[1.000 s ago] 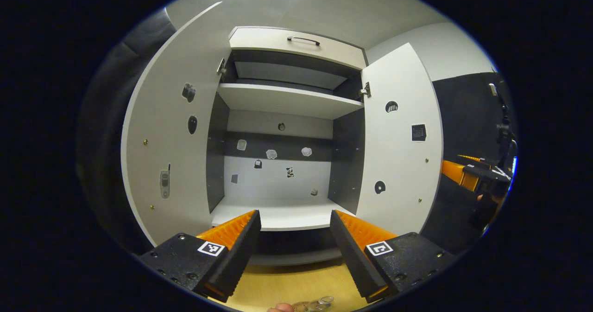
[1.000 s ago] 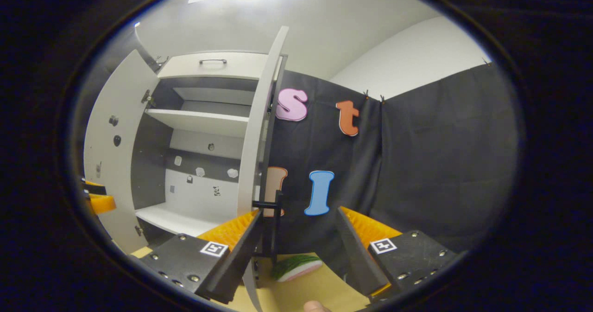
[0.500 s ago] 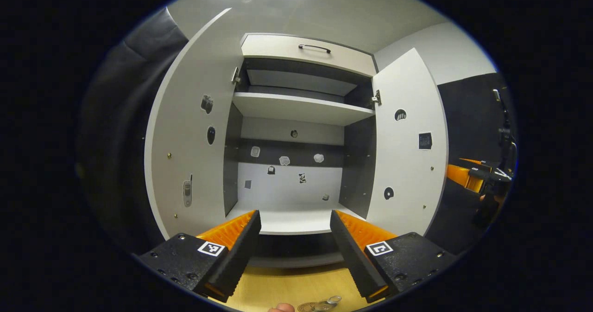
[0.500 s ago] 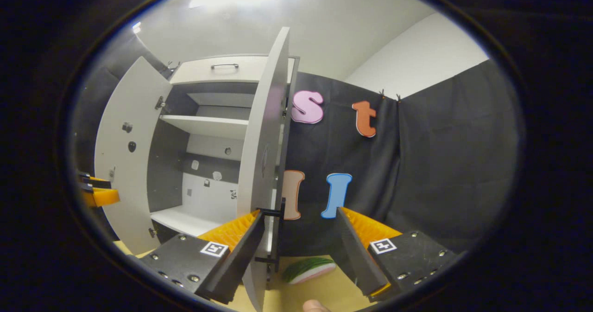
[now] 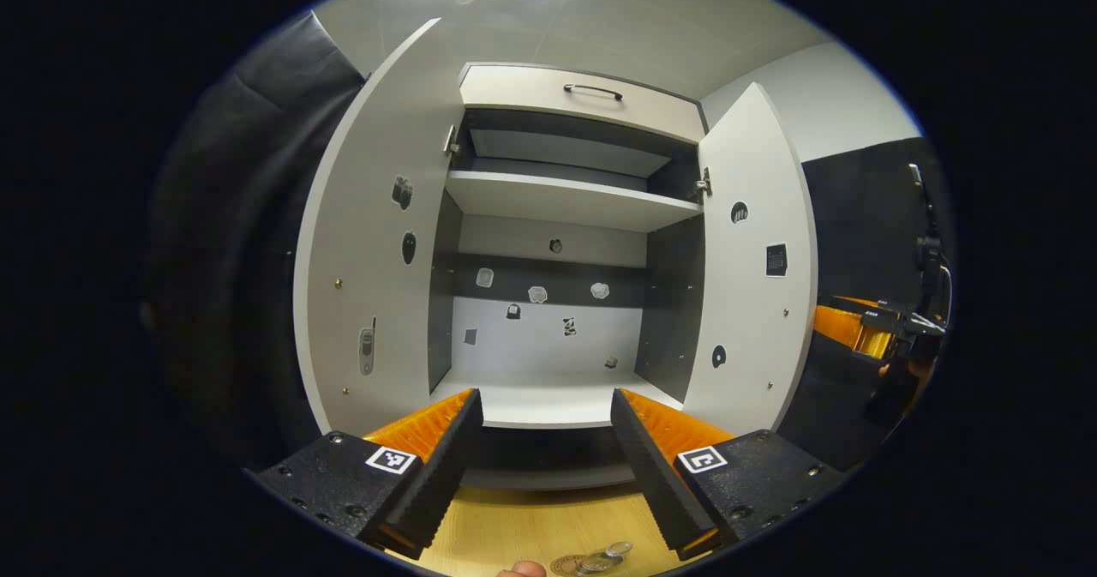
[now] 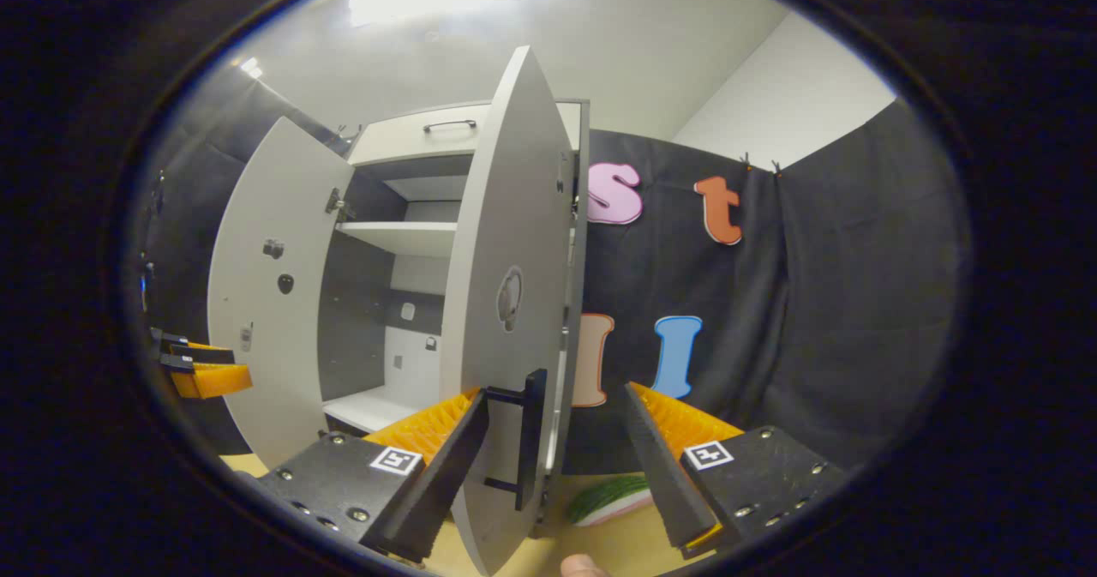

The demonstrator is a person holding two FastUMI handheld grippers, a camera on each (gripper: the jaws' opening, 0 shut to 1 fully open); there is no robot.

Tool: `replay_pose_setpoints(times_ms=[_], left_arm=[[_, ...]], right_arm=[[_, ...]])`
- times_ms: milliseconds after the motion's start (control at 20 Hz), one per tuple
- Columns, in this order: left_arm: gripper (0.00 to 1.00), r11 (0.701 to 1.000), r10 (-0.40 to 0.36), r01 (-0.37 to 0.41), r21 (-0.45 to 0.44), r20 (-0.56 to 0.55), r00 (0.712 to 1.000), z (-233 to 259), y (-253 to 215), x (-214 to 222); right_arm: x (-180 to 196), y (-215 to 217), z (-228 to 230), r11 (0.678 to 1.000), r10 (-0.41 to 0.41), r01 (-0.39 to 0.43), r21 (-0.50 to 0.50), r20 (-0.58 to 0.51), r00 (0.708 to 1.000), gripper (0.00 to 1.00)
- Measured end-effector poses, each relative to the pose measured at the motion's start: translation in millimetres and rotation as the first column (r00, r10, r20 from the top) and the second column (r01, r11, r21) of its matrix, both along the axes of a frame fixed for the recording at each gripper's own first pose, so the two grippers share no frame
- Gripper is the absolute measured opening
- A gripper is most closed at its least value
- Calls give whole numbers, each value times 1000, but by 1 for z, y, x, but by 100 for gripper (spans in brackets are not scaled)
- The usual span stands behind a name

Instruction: Grasp the bottle in the cabinet with the left hand and place it on the coaster, then close the right door with the right hand and the left door with the left hand.

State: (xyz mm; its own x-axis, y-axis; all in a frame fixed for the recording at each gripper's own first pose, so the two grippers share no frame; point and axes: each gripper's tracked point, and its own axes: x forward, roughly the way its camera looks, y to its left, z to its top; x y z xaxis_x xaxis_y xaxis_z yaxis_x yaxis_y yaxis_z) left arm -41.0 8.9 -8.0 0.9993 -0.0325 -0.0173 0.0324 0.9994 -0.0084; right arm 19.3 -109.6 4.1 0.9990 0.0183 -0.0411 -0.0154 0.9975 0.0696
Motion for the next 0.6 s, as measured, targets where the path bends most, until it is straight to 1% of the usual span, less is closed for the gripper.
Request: replay_pose_setpoints(times_ms=[100,200,250,400,450,500,550,600], left_arm=[[95,1000,23,-23,0,0,1000,-1,7,-2],[95,999,49,-49,4,-7,999,-2,14,-9],[95,998,62,-62,4,-10,998,-3,19,-13],[95,995,97,-97,5,-16,995,-2,31,-23],[95,994,106,-106,6,-17,994,-2,35,-23],[95,993,114,-114,7,-17,993,-2,37,-25],[95,993,120,-120,7,-16,993,-2,39,-25],[96,992,126,-126,7,-14,992,0,41,-25]], right_arm=[[7,10,-4,999,33,-33,41,-13,999,92],[19,13,-9,998,32,-30,55,-34,999,95],[21,18,-9,997,53,-52,58,-28,998,92],[26,29,-7,995,80,-77,70,-37,996,96],[29,32,-7,994,87,-84,67,-38,995,92],[32,37,-7,994,95,-92,60,-40,995,100],[33,42,-7,993,104,-102,52,-42,994,96],[36,47,-7,993,114,-112,47,-42,993,96]])
